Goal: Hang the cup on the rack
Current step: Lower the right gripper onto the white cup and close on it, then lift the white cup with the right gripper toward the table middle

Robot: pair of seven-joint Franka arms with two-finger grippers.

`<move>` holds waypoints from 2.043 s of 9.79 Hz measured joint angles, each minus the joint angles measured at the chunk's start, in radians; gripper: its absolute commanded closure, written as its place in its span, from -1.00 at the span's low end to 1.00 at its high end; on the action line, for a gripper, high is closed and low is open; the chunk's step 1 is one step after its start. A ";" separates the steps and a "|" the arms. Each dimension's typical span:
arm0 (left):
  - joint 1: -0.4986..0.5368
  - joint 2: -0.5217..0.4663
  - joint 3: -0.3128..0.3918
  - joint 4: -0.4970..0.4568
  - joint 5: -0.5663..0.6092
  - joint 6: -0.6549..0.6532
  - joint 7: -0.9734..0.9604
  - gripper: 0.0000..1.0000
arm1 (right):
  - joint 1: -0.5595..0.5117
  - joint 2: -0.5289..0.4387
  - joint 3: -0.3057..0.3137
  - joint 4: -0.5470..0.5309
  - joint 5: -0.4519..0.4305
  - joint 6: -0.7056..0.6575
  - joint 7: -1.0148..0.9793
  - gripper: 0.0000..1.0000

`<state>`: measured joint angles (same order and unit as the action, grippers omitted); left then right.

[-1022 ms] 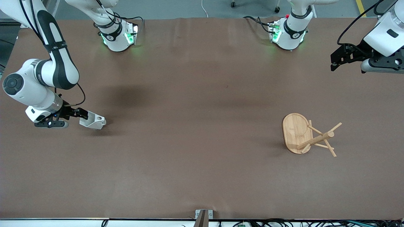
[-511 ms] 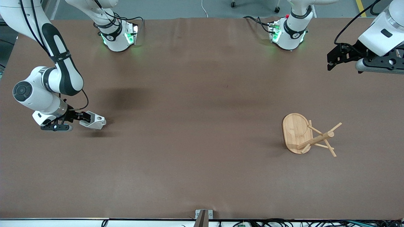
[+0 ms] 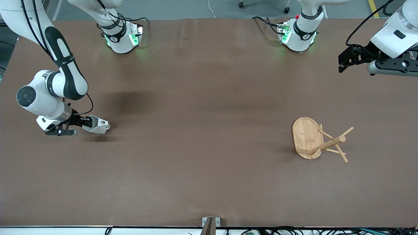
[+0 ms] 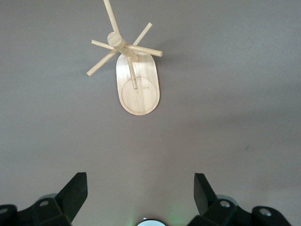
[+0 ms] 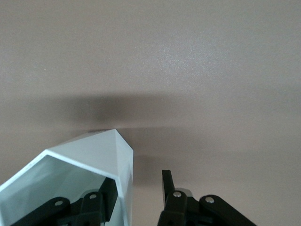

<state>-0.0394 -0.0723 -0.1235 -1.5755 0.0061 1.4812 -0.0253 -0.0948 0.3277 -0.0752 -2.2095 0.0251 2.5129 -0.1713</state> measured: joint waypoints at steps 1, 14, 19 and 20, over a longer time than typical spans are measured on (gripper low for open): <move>0.000 0.000 0.000 0.000 0.000 0.000 0.000 -1.00 | 0.000 0.003 0.000 0.000 0.008 0.003 0.000 0.99; 0.001 0.000 0.000 0.000 0.000 -0.003 0.000 -1.00 | 0.049 -0.123 0.069 0.451 0.428 -0.751 0.138 0.99; 0.000 0.000 -0.011 0.001 0.000 -0.003 0.000 -1.00 | 0.034 -0.120 0.310 0.434 0.898 -0.682 0.152 0.99; -0.001 0.000 -0.020 0.002 0.000 -0.003 0.000 -1.00 | 0.034 -0.119 0.359 0.433 0.942 -0.646 0.152 0.99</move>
<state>-0.0402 -0.0723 -0.1439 -1.5731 0.0058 1.4779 -0.0253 -0.0612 0.2087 0.2841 -1.7763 0.9668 1.8668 -0.0191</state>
